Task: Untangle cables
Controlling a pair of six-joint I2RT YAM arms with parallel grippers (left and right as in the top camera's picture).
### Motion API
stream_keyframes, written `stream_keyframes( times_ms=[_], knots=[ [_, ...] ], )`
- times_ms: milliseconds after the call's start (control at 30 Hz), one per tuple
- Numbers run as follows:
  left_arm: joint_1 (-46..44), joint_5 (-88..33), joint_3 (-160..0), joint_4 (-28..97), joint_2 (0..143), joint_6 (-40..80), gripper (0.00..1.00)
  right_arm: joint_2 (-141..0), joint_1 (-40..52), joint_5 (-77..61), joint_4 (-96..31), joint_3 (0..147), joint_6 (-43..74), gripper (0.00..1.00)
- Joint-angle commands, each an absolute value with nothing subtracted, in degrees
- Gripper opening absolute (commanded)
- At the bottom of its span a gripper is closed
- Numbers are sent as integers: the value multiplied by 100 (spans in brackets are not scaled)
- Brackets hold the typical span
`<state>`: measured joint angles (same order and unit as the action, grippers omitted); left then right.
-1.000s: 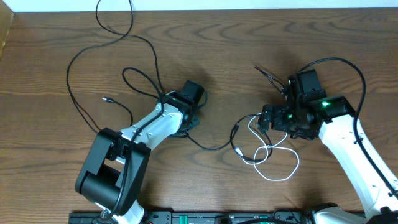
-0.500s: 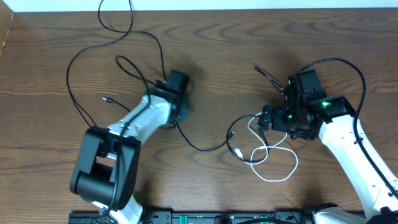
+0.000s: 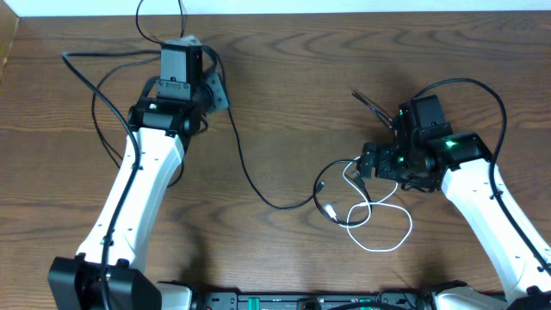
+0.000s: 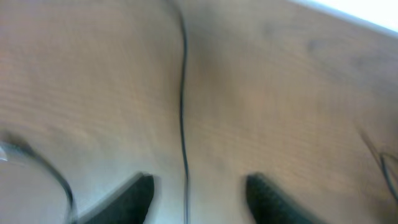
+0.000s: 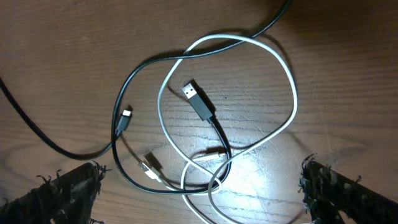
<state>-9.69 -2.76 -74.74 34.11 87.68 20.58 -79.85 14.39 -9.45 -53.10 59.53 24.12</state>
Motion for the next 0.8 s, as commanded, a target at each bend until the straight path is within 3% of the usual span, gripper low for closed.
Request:
stream_keyframes(
  times_ms=[0, 33, 200, 333, 533, 767],
  knots=[
    [-1092, -1463, -7336, 4007, 9015, 2477, 87, -7950, 1468, -980, -5310, 5951, 2456, 99],
    [-1138, -1800, -7319, 4200, 9045, 2475, 92, -7950, 1468, -980, -5310, 5951, 2456, 99],
    [-1347, -3247, -7312, 4936, 9089, 2495, 93, -7950, 1468, -980, -5264, 5951, 2458, 99],
    [-1621, -3284, -7284, 5227, 9089, 3087, 93, -7950, 1468, -982, -5221, 5951, 2458, 99],
    [-2309, -998, -7065, 5673, 9089, 5649, 93, -7950, 1468, -982, -5231, 5951, 2460, 99],
    [-2794, 405, -6602, 5605, 9089, 7323, 93, -7950, 1468, -982, -5293, 5922, 2458, 99]
  ],
)
